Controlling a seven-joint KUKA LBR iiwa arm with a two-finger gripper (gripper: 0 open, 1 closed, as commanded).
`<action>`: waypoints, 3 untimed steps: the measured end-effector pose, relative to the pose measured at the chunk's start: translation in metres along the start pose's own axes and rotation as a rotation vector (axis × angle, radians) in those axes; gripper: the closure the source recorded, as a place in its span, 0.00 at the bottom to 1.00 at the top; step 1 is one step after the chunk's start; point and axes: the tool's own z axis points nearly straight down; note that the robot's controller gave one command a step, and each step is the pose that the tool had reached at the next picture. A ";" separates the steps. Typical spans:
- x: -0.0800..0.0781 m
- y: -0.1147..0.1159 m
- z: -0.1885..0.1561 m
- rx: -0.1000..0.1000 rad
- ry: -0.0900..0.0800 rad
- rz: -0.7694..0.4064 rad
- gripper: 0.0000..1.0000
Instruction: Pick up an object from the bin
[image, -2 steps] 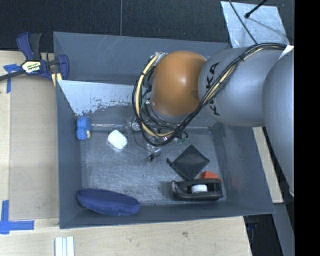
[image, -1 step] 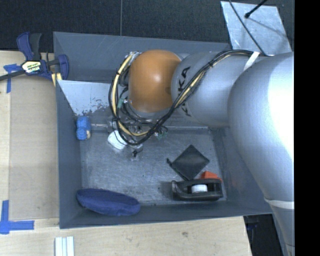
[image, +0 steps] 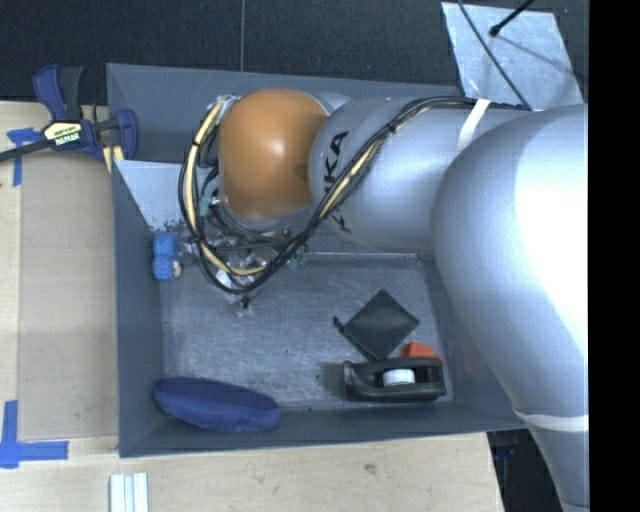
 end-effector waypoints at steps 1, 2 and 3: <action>0.075 -0.076 0.027 0.002 0.007 -0.053 0.00; 0.041 -0.045 0.026 0.000 0.001 -0.388 0.00; 0.040 -0.045 0.025 0.000 0.000 -0.385 1.00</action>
Offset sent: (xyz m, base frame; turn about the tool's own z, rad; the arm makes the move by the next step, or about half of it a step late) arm -0.0086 -0.1004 -0.0266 -0.0613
